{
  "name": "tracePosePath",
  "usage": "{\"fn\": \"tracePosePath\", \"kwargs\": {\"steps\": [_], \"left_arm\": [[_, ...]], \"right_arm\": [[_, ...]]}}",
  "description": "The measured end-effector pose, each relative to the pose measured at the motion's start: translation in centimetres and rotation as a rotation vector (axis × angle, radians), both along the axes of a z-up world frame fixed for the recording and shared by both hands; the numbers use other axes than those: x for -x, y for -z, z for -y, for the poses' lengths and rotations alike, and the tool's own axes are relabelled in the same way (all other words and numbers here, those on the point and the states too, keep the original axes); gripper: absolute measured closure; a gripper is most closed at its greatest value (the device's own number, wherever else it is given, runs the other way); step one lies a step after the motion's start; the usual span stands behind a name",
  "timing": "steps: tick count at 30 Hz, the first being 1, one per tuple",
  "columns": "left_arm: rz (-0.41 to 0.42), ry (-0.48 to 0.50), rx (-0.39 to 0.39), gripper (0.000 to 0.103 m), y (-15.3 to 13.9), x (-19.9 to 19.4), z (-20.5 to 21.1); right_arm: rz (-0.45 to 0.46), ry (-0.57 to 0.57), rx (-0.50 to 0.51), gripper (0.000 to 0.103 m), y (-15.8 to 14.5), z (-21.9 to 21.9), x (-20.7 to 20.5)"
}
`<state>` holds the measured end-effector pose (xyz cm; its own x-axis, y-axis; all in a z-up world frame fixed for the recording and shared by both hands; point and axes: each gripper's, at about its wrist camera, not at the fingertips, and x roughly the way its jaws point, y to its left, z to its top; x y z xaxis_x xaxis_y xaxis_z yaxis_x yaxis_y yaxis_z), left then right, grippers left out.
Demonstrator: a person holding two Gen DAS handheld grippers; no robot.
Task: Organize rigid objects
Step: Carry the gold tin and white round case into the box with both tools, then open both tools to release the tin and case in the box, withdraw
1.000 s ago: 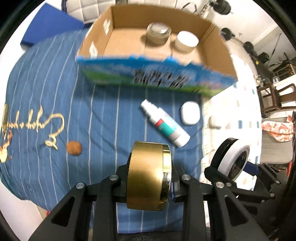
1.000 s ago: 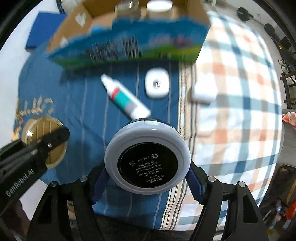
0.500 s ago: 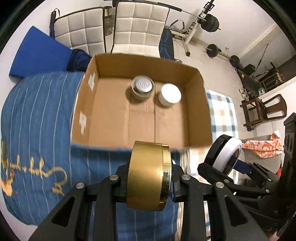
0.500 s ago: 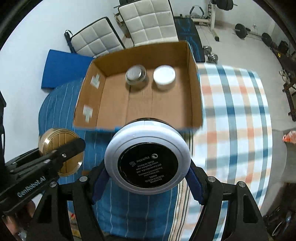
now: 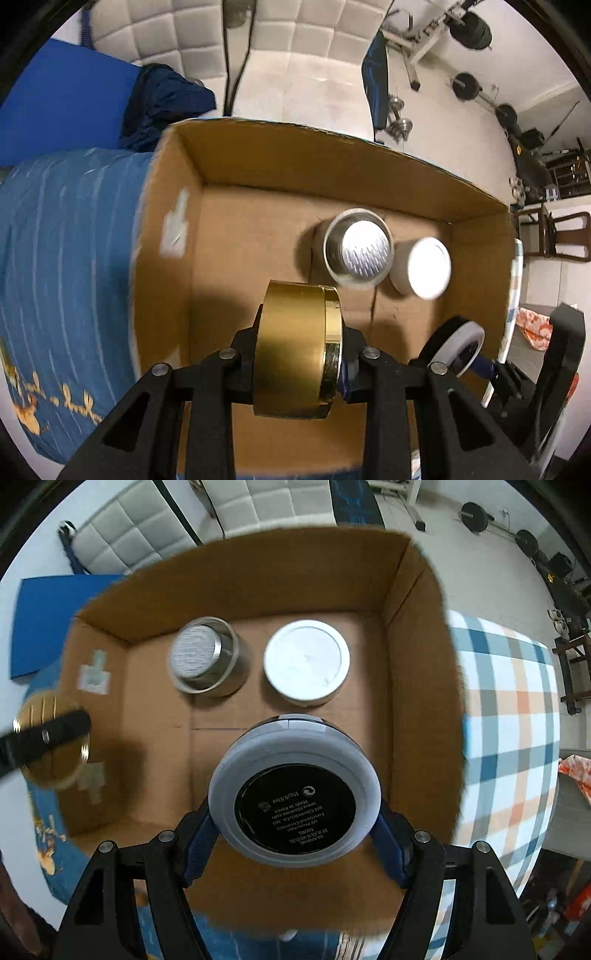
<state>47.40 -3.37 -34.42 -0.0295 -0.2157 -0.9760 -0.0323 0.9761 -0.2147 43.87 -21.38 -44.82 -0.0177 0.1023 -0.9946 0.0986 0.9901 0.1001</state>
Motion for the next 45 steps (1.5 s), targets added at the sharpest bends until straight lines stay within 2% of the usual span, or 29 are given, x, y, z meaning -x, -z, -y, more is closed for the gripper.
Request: {"fn": "tracePosePath", "kwargs": {"steps": [8,13,18,22,24,33,37,42,45], "left_arm": [[-0.091,0.046,-0.030,0.076,5.6,-3.6,1.8],[-0.121,0.030,-0.029,0.076,6.9,-4.7,1.6],[-0.156,0.009,-0.037,0.061,6.7,-4.9,1.0],[-0.141,0.023,-0.054,0.050,6.3,-5.0,0.7],[-0.133,0.025,-0.067,0.041,5.9,-5.0,0.4],[-0.128,-0.020,-0.003,0.033,5.1,-5.4,-1.0],[-0.114,-0.012,0.014,0.028,4.0,-4.9,-0.7],[-0.079,-0.007,0.052,0.017,1.8,-3.9,-1.0],[-0.021,0.016,0.033,0.017,-0.6,-1.9,-1.0]], "right_arm": [[-0.077,-0.020,0.062,0.027,4.0,-0.2,-1.9],[-0.096,-0.033,0.086,0.026,5.1,-0.2,-2.4],[-0.134,-0.039,0.092,0.026,5.8,-0.2,-3.0],[-0.168,-0.026,0.094,0.026,6.8,0.1,-3.3],[-0.171,-0.026,0.095,0.026,7.0,0.2,-3.4],[-0.168,-0.011,0.096,0.025,6.6,-0.3,-3.0],[-0.148,0.003,0.077,0.012,5.3,-0.1,-3.0],[-0.121,0.012,0.067,0.006,3.3,0.2,-2.7],[-0.091,-0.001,0.066,0.000,1.6,-0.2,-1.4]]}}
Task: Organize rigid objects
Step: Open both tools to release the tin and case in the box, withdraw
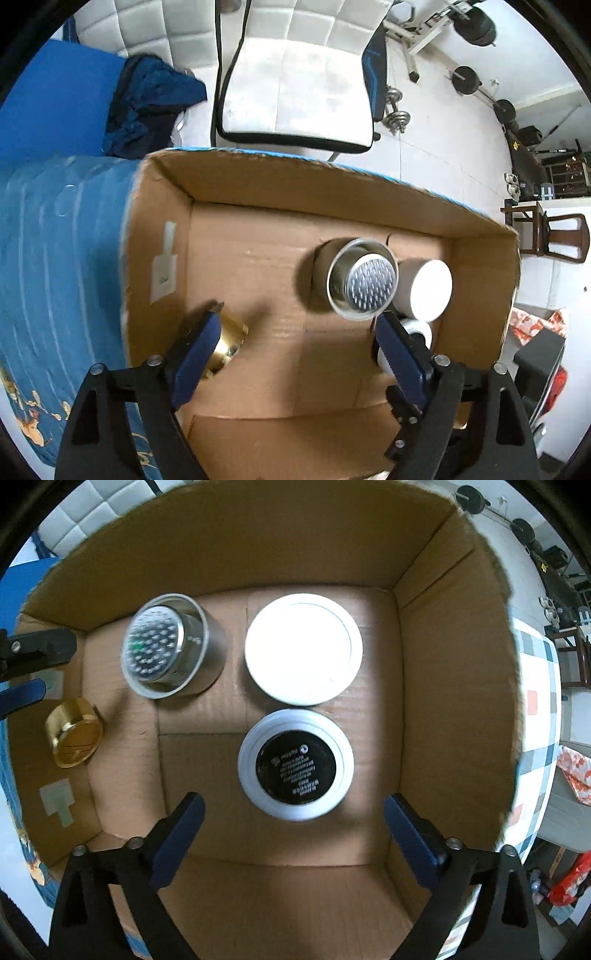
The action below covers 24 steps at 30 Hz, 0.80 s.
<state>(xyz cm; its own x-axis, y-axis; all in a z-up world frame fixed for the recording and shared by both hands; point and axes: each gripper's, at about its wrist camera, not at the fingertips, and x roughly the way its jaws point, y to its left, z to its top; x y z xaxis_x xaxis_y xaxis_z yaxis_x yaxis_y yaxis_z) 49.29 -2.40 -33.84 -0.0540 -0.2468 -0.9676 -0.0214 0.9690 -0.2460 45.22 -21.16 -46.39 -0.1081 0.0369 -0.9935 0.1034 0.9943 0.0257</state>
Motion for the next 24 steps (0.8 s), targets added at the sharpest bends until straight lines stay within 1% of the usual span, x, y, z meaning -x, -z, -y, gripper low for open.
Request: {"fn": "tracePosePath", "kwargs": {"steps": [3,7,11,12,13,14,15,16,18,20,24], "left_arm": [[0.076,0.019,-0.052,0.017,-2.0,2.5,-0.1],[0.168,0.002,-0.100,0.017,-4.2,6.4,-0.6],[0.233,-0.006,-0.120,0.017,-5.9,10.0,-1.0],[0.253,-0.007,-0.123,0.017,-6.4,11.0,-1.1],[0.269,-0.009,-0.129,0.017,-7.0,11.9,-1.2],[0.284,-0.011,-0.132,0.017,-7.4,12.5,-1.3],[0.303,-0.010,-0.135,0.017,-8.1,13.5,-1.2],[0.313,-0.011,-0.140,0.017,-8.5,14.0,-1.2],[0.337,-0.013,-0.146,0.017,-9.4,15.6,-1.1],[0.358,-0.023,-0.151,0.017,-10.3,16.4,-1.2],[0.414,-0.035,-0.155,0.017,-12.2,18.6,-0.9]], "right_arm": [[0.033,-0.020,0.004,0.000,-1.6,-0.3,1.5],[0.078,-0.015,0.001,0.000,-3.5,-0.5,3.9],[0.128,-0.021,0.013,0.000,-5.4,-0.3,6.7],[0.142,-0.019,0.013,0.000,-6.0,-0.4,7.5],[0.155,-0.016,0.014,0.000,-7.0,-0.9,9.3],[0.172,-0.015,0.015,0.000,-7.6,-0.9,10.0],[0.184,-0.015,0.016,0.000,-7.4,-0.8,9.4],[0.203,-0.015,0.021,0.000,-7.9,-0.8,9.6],[0.250,-0.003,0.020,0.000,-9.8,-0.7,10.6],[0.288,0.001,0.023,0.000,-11.4,-0.5,11.0],[0.346,0.009,0.017,0.000,-13.8,-0.5,12.9]]}}
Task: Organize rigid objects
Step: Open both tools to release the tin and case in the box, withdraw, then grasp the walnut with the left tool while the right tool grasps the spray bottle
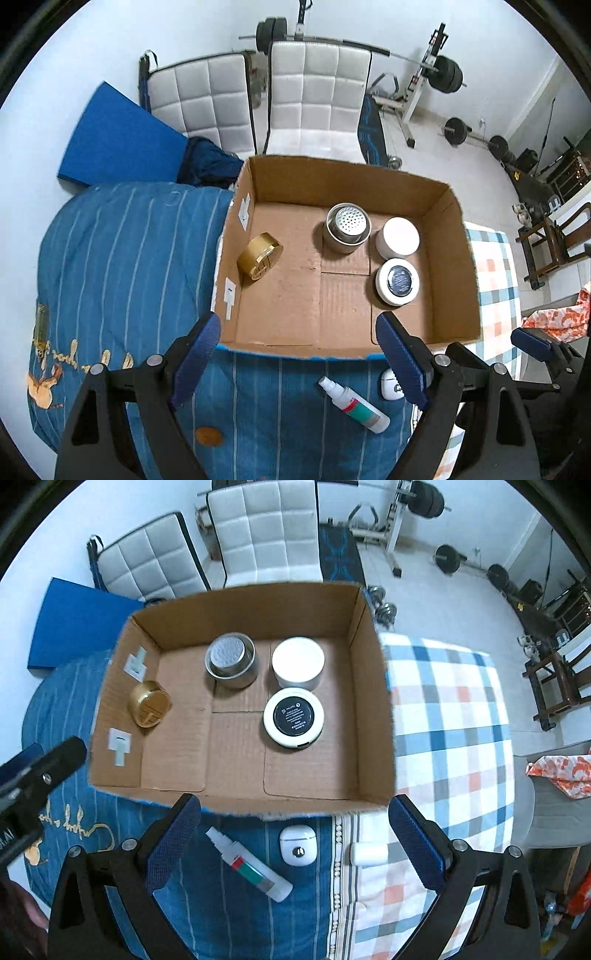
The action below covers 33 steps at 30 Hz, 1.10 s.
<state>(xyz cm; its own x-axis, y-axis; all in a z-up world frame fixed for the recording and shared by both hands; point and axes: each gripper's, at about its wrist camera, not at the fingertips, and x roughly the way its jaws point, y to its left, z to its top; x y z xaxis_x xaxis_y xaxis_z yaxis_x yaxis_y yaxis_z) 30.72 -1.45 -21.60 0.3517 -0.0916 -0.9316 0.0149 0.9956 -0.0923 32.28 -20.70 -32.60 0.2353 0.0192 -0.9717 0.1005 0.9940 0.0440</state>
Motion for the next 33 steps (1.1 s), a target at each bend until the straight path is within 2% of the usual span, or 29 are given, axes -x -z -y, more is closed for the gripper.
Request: {"fn": "tracePosePath", "kwargs": {"steps": [14,20,23,25,31,33], "left_arm": [[0.114,0.015,0.012,0.017,-5.5,5.1,0.9],[0.133,0.008,0.016,0.017,-6.4,6.3,0.5],[0.096,-0.021,-0.003,0.017,-5.2,6.7,-0.8],[0.047,-0.058,-0.027,0.017,-3.2,7.2,-2.7],[-0.142,-0.157,-0.105,0.017,4.4,8.9,-8.2],[-0.210,-0.187,-0.102,0.017,7.2,9.8,-10.3]], "right_arm": [[0.139,-0.020,-0.012,0.000,-6.8,0.8,6.1],[0.162,-0.027,-0.021,0.000,-7.8,1.2,7.3],[0.133,-0.048,-0.036,0.000,-6.8,1.1,7.6],[0.099,-0.070,-0.042,0.000,-5.3,0.9,7.7],[-0.087,-0.176,-0.037,0.000,3.4,-1.1,7.4],[-0.146,-0.230,-0.021,0.000,7.0,-2.7,7.3]]}}
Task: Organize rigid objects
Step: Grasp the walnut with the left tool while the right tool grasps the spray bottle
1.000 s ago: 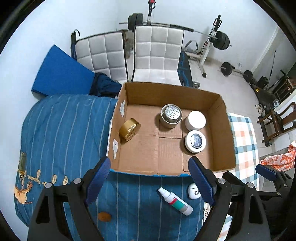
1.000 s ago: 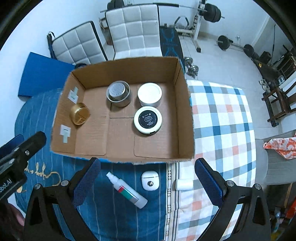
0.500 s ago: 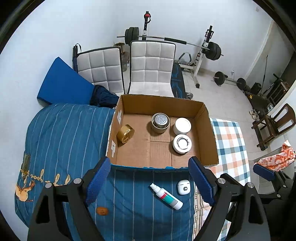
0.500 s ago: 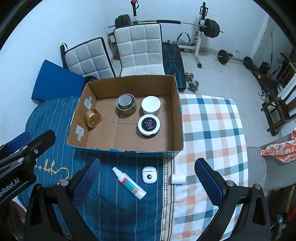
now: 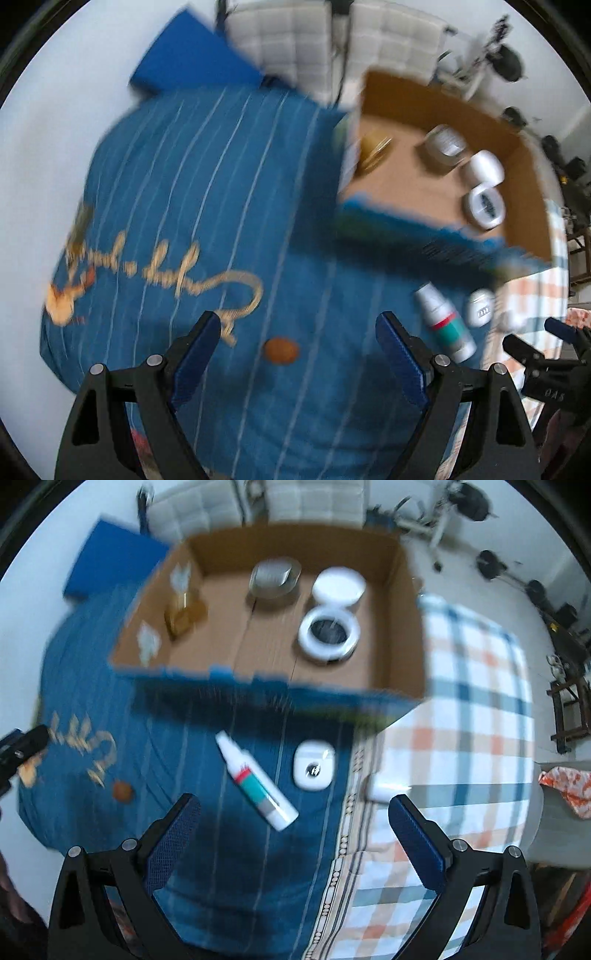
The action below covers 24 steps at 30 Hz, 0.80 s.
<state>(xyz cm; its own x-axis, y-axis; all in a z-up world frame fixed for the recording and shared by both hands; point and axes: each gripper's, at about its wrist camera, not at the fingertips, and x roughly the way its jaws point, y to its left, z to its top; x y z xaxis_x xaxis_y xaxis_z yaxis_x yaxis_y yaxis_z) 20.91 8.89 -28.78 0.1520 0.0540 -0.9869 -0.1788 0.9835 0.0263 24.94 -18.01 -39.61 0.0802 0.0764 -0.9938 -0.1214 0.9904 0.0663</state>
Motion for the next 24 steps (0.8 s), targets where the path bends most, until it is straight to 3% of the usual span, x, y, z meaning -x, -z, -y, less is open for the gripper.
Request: {"fn": "tracePosePath", "kwargs": {"steps": [4,7,9,11,13,15,17,18,24], "left_arm": [[-0.121,-0.061,0.013,0.017,5.1,1.5,-3.2],[-0.197,-0.080,0.063,0.017,8.5,2.1,-4.1],[-0.235,-0.071,0.071,0.017,10.4,2.0,-3.9],[-0.271,-0.041,0.067,0.017,12.4,1.9,-3.3],[-0.302,-0.007,0.064,0.020,13.9,1.8,-2.4],[-0.341,0.024,0.054,0.048,15.4,1.7,-1.7],[-0.377,0.031,0.077,0.061,16.7,1.7,-1.2],[-0.345,0.014,0.077,0.065,16.3,1.7,-1.2],[-0.333,0.049,0.091,0.065,15.2,2.0,2.1]], "right_arm": [[-0.084,-0.091,0.041,0.018,5.3,-2.7,-0.2],[-0.133,-0.122,0.081,0.022,8.7,-4.0,-0.4],[-0.175,-0.138,0.089,0.035,11.0,-4.7,-0.6],[-0.216,-0.138,0.094,0.055,12.6,-5.0,-0.6],[-0.231,-0.123,0.084,0.058,13.3,-4.9,-0.5],[-0.229,-0.108,0.081,0.060,13.3,-4.7,-0.3],[-0.243,-0.095,0.074,0.063,13.4,-4.3,0.1],[-0.250,-0.086,0.071,0.064,13.5,-4.0,0.4],[-0.290,0.036,0.028,0.066,13.5,-0.5,3.9]]}}
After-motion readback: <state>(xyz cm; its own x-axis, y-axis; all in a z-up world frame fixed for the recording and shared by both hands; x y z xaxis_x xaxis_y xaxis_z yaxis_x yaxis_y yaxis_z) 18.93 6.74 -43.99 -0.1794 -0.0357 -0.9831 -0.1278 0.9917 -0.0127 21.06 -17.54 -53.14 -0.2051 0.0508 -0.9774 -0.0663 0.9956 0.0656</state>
